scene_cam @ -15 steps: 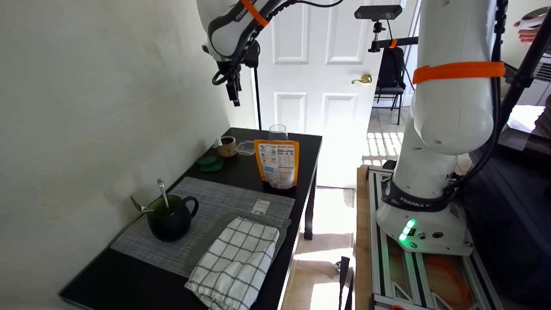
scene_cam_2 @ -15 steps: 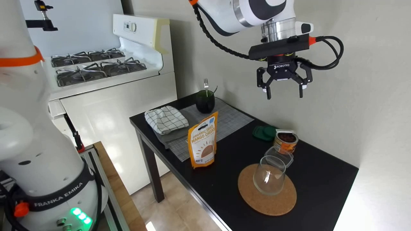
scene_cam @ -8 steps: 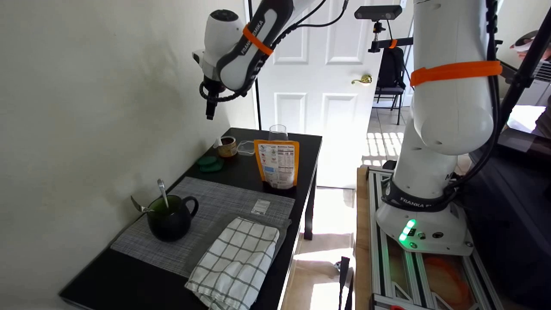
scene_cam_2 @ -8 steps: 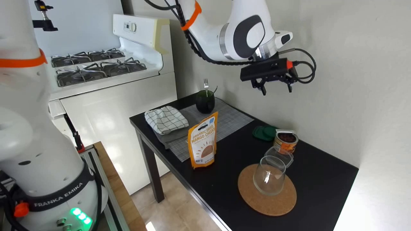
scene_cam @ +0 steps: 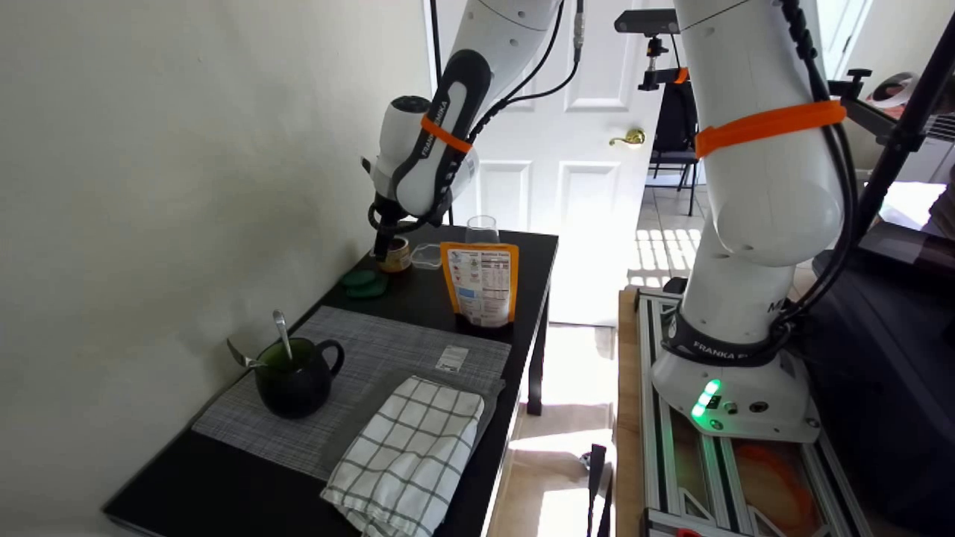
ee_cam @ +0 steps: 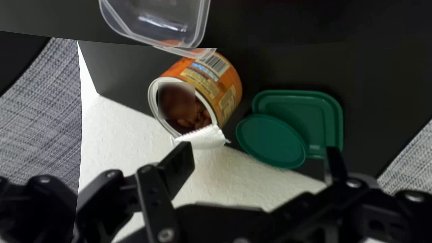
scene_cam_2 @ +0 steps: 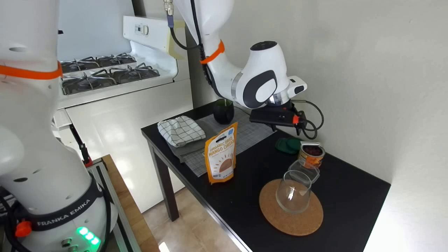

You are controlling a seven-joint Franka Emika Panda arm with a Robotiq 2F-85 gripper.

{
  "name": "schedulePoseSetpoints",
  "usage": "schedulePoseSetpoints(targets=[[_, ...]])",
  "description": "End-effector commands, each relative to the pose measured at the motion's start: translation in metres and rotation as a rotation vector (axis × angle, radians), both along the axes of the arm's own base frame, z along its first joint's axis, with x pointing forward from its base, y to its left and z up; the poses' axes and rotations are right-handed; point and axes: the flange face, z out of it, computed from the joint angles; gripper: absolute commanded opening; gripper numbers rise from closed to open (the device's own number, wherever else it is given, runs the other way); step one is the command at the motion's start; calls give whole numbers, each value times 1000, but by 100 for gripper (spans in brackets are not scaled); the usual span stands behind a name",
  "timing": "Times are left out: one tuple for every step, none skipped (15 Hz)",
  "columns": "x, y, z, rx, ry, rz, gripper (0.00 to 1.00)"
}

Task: Move the can to the left

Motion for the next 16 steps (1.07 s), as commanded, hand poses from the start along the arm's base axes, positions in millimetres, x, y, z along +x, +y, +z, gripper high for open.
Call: schedulePoseSetpoints(targets=[[-4, -22, -26, 8, 22, -19, 100], [-6, -31, -31, 3, 35, -24, 100], [-6, -40, -35, -3, 45, -28, 100], [-7, -47, -38, -7, 49, -31, 100], [-7, -55, -38, -17, 54, -37, 100], [-6, -62, -40, -25, 51, -40, 100], [-4, -69, -36, -35, 46, -40, 100], [-2, -73, -35, -40, 44, -41, 100], [1, -77, -33, -46, 39, -39, 100], [5, -80, -32, -55, 31, -29, 100], [9, -81, -30, -64, 22, -17, 100], [15, -82, -28, -72, 11, 0, 98], [20, -82, -27, -76, 7, 13, 97], [24, -81, -27, -77, 4, 26, 97], [28, -81, -28, -78, -1, 36, 95], [32, -80, -30, -74, -6, 47, 94]])
